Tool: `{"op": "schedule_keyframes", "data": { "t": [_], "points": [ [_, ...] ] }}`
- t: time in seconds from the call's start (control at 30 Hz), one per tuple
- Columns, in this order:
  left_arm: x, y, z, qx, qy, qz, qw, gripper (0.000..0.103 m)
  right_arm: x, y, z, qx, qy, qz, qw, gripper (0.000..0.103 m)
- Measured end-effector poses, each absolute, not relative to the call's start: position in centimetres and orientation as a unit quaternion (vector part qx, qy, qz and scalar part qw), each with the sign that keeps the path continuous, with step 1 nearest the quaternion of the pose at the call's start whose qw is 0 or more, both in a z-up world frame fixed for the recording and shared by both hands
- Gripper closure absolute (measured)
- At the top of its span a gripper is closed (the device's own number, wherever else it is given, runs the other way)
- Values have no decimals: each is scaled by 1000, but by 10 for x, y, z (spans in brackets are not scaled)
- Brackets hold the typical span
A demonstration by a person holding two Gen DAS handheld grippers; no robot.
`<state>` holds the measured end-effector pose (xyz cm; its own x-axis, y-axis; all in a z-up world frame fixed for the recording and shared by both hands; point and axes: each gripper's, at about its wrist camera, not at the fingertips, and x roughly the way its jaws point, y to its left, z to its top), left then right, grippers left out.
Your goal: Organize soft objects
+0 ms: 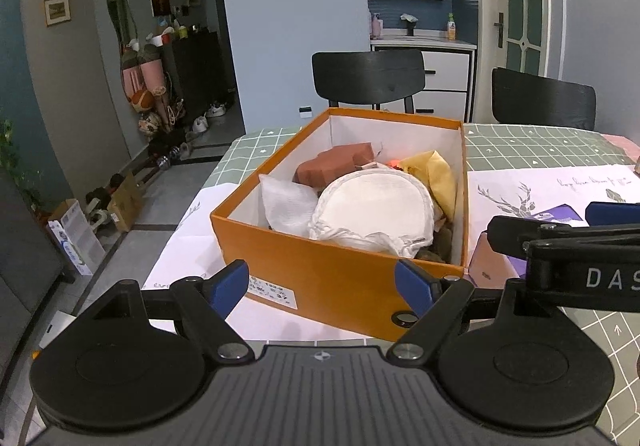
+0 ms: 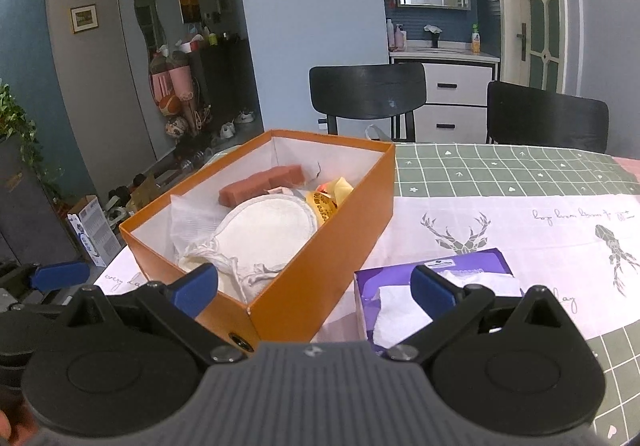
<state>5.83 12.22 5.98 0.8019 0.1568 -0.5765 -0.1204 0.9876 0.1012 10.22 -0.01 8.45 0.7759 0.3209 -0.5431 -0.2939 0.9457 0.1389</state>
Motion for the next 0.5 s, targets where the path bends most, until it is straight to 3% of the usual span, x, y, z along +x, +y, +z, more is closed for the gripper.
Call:
{"op": "schedule_keyframes", "data": {
  "t": [0.5],
  "points": [
    [52, 117, 63, 36, 304, 73, 949, 6, 96, -5, 86, 27, 291, 166, 942, 3]
  ]
}}
